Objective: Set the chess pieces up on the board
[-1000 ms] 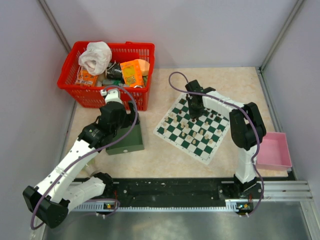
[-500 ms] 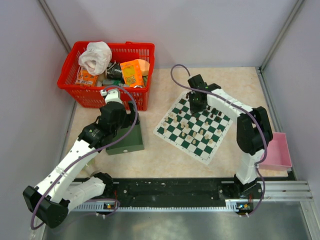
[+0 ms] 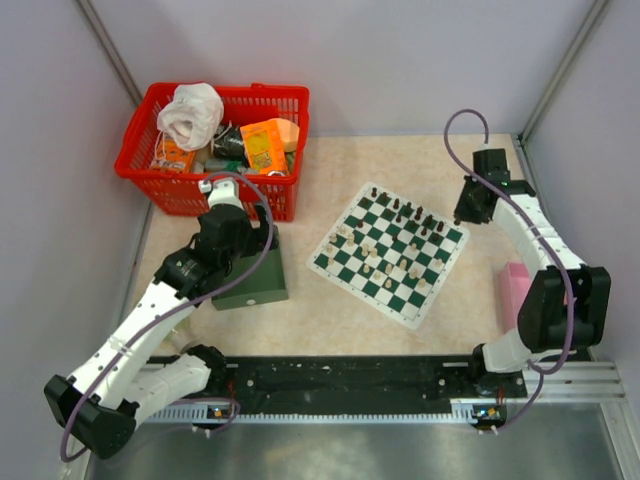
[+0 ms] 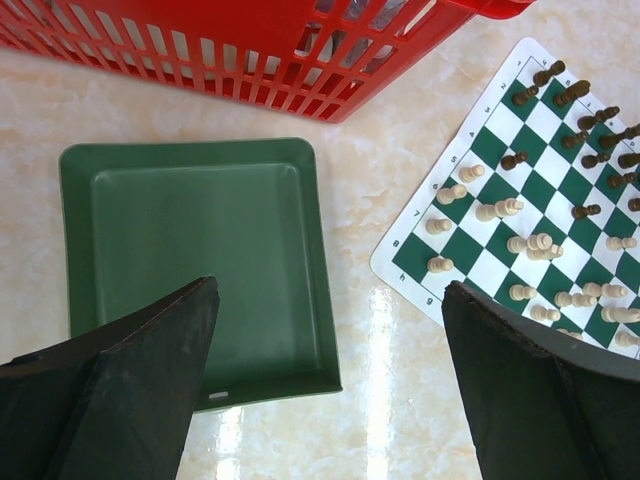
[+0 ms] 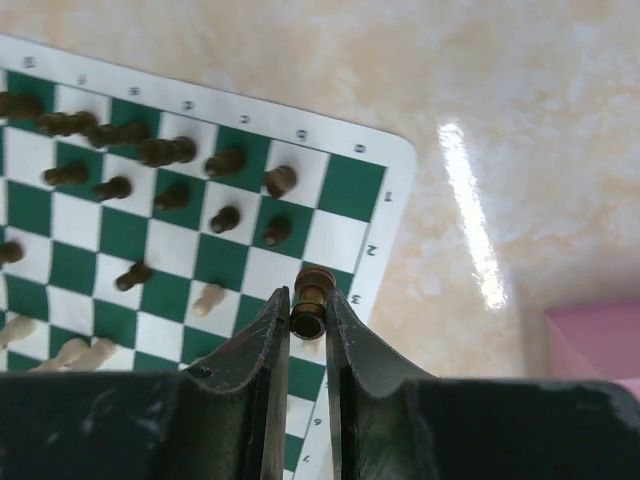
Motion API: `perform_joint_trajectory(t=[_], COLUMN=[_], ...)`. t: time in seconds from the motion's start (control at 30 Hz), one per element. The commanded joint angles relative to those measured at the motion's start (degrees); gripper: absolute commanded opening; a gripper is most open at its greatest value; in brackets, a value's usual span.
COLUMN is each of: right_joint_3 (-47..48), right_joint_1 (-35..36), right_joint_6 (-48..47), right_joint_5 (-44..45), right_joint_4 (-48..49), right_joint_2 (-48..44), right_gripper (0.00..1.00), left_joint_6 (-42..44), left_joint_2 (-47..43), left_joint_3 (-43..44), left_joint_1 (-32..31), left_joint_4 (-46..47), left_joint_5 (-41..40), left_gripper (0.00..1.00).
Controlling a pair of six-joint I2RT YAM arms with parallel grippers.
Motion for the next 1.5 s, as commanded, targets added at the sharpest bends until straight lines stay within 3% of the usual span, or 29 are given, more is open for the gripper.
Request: perform_joint_trajectory(t=[0.0, 0.63, 1.47], right_joint_3=[-4.09, -4.36, -6.47], right_joint_1=[-4.39, -5.45, -5.45], right_joint_6=[1.62, 0.65, 0.21], right_joint_5=[0.57, 3.39, 0.48], right_joint_4=[3.99, 14.64, 15.96], right_joint_2=[-0.83, 12.70, 13.68], right_gripper=[0.13, 0.12, 0.15], left_joint_6=[-0.20, 0.33, 0.07], left_joint_2=[-1.06, -0.89, -0.19], left_joint_3=[0.02, 0.02, -0.16], left_joint_1=[0.33, 0.25, 0.33], left_joint_4=[1.83, 1.57, 1.57], left_joint_5=[0.80, -0.34, -0.07], left_gripper=[0.99, 0.99, 0.99])
